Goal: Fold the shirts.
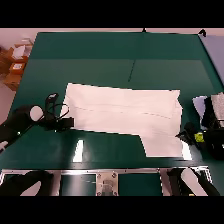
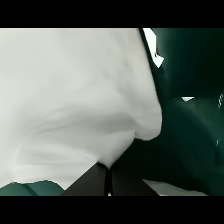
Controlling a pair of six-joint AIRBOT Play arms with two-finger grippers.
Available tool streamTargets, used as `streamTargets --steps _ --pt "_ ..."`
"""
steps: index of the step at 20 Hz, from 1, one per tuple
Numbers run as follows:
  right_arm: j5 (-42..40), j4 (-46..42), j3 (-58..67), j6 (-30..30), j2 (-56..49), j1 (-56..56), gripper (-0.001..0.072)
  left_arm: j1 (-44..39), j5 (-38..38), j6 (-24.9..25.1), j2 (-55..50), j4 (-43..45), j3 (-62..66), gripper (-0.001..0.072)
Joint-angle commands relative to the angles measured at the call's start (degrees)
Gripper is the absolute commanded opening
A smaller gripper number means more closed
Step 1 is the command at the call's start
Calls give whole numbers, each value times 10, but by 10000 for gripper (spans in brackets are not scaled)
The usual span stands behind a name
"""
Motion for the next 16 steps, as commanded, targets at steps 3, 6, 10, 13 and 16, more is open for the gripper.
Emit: streamTargets --steps 3,6,10,13,16 --pt "26 42 42 8 2 0 15 0 -24 23 1 -2 49 23" --pt "19 92 103 8 -2 1 15 0 -21 46 -3 5 122 23" --pt "-35 142 200 4 -64 52 15 0 -36 80 -91 33 243 23" --pt "-83 145 273 5 -156 105 15 0 -34 107 -196 36 341 23" --pt "-130 169 330 5 -253 136 15 0 -32 133 -307 40 440 23"
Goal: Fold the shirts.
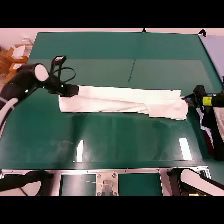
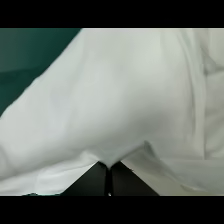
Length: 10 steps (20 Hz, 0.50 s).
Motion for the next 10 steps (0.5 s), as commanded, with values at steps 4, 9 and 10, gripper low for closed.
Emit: streamTargets --steps 4,9,10 --pt "-77 56 125 -1 -208 50 17 0 29 41 -210 11 204 25" --pt "-35 63 209 -60 -261 26 407 2 -4 42 -232 36 262 719" --pt "-13 53 234 -86 -261 9 497 3 -38 41 -232 60 282 718"
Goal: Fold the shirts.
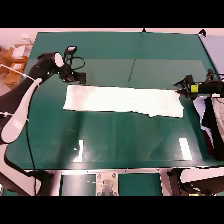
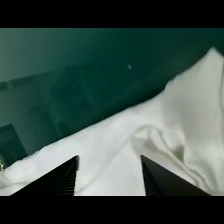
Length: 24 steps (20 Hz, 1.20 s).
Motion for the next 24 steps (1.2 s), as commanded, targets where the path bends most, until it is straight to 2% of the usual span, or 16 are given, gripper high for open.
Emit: streamTargets --steps 1,2,3,5,9,13,18,19,20,21,22,23,24 --pt "62 -24 74 -67 -22 -40 571 3 -77 2 -15 64 62 718" --pt "81 -52 84 -74 -23 -56 596 3 -102 2 -15 83 80 718" --pt "91 -72 83 -85 -23 -67 654 3 -125 2 -15 99 96 718" --pt "106 -99 72 -113 -31 -83 654 3 -151 1 -15 102 116 718" --pt "158 -97 63 -181 -89 -89 655 3 -180 -3 -16 75 123 718" --pt "163 -71 63 -229 -144 -89 657 3 -199 -2 -16 42 123 718" --pt "195 -38 64 -261 -170 -52 654 3 -188 9 -16 -91 123 717" --pt "190 -38 65 -261 -170 -43 612 3 -184 19 -16 -128 123 697" --pt "189 -38 70 -261 -170 -33 443 3 -178 22 -16 -153 123 573" --pt "192 -38 78 -261 -170 -26 177 3 -170 33 -16 -173 123 384" --pt "199 -36 88 -258 -170 -21 38 3 -162 42 -16 -189 123 178" --pt "210 -37 102 -252 -169 -16 17 3 -152 47 -17 -204 123 30" --pt "223 -37 117 -243 -167 -13 16 1 -143 47 -18 -217 123 25"
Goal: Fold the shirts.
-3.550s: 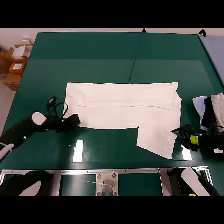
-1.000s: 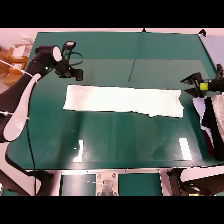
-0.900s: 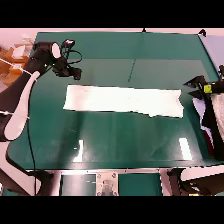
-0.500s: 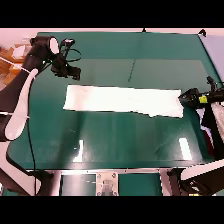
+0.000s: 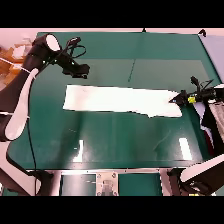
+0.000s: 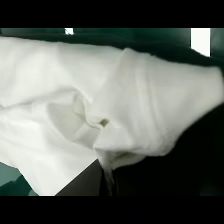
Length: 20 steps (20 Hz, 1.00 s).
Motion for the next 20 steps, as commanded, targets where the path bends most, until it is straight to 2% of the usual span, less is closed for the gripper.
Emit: streamTargets --steps 1,5,9,12,16,20 --pt "43 14 45 24 6 18 16 -7 34 17 -4 -79 0 24" --pt "109 14 116 77 49 35 15 -86 104 18 -50 -122 -2 25" --pt "170 15 165 133 128 69 15 -205 247 17 -130 -129 -2 24" --pt "182 27 203 146 187 100 16 -252 318 17 -173 -167 0 25" --pt "187 40 229 156 226 134 16 -259 338 17 -200 -222 1 25" --pt "184 40 229 156 228 143 16 -253 334 18 -198 -224 11 25"
